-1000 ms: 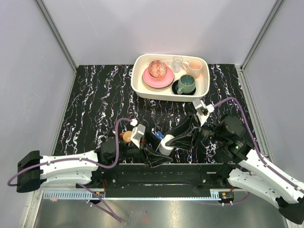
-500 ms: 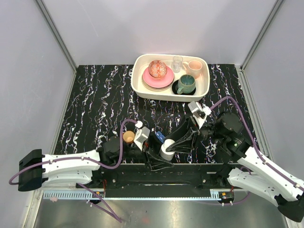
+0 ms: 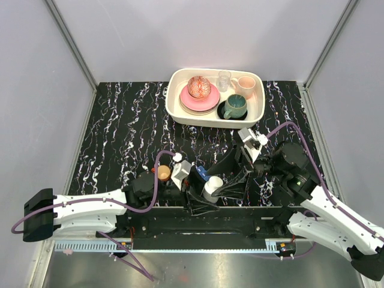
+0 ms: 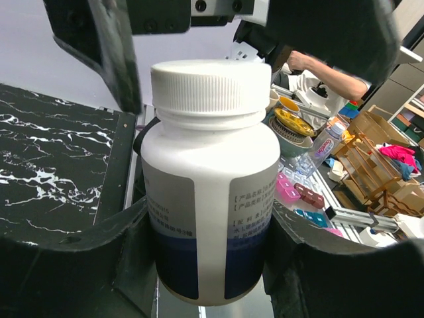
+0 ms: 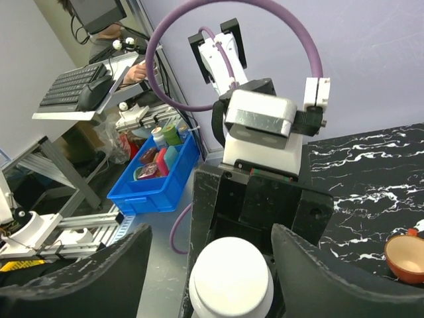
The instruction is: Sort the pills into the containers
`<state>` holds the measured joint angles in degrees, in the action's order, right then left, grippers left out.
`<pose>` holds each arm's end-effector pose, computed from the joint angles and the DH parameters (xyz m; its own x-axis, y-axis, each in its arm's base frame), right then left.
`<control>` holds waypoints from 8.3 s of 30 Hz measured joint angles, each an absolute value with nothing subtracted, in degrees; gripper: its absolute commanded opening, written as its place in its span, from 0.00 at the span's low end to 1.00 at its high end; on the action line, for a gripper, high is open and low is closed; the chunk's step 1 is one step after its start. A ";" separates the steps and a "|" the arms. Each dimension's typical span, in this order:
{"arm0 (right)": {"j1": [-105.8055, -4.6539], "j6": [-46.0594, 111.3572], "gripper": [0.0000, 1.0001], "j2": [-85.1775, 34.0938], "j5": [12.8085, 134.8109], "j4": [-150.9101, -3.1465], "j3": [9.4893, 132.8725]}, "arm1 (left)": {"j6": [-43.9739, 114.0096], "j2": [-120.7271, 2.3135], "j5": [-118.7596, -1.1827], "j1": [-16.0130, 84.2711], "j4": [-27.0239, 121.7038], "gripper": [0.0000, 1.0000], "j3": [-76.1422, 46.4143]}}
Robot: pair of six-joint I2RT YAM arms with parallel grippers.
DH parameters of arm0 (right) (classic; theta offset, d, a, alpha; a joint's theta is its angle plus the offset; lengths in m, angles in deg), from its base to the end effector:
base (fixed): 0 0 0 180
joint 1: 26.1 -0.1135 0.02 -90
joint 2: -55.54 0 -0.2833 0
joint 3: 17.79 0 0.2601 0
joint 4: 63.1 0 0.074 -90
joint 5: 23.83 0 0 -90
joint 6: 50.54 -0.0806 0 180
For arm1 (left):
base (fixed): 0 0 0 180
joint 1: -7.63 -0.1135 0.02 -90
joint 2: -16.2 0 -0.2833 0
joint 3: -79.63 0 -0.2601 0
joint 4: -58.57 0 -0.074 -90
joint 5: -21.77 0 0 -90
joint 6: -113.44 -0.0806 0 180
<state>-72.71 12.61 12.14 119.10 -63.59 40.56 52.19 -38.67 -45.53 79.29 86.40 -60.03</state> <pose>0.0798 0.1780 0.4059 -0.2845 0.0953 -0.9539 -0.9418 -0.2134 0.2596 0.0501 -0.2501 0.3141 -0.4146 -0.1596 -0.8959 0.9062 -0.1631 -0.3903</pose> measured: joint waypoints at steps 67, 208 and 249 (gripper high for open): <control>-72.95 3.59 0.29 5.37 79.88 -89.58 49.57 | 47.19 -39.50 -79.98 79.27 56.02 0.00 -48.51; -72.97 22.56 0.00 9.32 84.63 -110.69 56.28 | 38.29 -33.51 -67.15 79.29 47.76 0.00 -49.21; -72.97 22.03 0.00 7.68 84.23 -110.13 57.19 | 38.49 -34.61 -68.40 79.07 50.45 0.00 -50.13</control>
<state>-72.97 22.03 7.68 84.23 -110.13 57.19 38.49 -34.61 -68.40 79.07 50.45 -50.13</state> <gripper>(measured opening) 0.477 0.562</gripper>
